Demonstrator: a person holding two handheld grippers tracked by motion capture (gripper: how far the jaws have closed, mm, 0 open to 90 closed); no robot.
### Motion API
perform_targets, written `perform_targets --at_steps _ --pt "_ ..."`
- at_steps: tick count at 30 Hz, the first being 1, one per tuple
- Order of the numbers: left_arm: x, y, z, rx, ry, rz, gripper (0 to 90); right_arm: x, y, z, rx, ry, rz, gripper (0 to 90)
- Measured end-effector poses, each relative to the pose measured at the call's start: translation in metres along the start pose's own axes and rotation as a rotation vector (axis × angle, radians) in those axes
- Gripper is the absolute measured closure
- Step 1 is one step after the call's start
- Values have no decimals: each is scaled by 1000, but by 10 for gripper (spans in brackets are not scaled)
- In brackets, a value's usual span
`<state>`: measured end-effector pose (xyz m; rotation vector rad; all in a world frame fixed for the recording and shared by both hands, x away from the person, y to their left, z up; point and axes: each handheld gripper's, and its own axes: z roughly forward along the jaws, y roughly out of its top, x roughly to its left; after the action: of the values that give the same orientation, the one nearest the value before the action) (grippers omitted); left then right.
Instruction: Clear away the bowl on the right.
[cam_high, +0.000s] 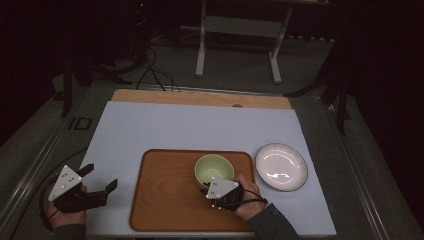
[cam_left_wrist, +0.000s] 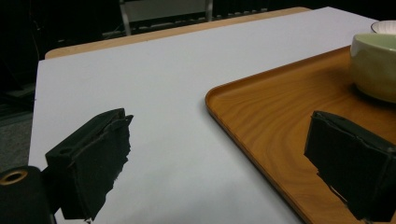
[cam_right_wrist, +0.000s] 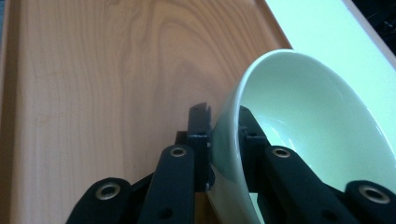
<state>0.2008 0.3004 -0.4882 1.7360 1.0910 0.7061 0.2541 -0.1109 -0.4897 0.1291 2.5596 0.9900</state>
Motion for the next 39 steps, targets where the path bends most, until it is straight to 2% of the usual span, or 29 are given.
perform_targets --at_steps 13,15,21,27,36,39 --pt "0 0 0 2 2 1 66 0 -1 1 -10 35 12 792" --pt "0 0 0 3 2 2 66 1 0 1 -13 49 11 753" --pt "0 0 0 2 3 1 68 -2 -2 0 -31 51 38 661" --pt "0 0 0 4 4 2 68 -3 -3 -3 -45 72 59 517" --pt "0 0 0 2 5 0 69 -5 -2 -9 -61 69 82 394" --pt "0 0 0 2 5 0 69 -6 -1 -13 -71 51 92 347"
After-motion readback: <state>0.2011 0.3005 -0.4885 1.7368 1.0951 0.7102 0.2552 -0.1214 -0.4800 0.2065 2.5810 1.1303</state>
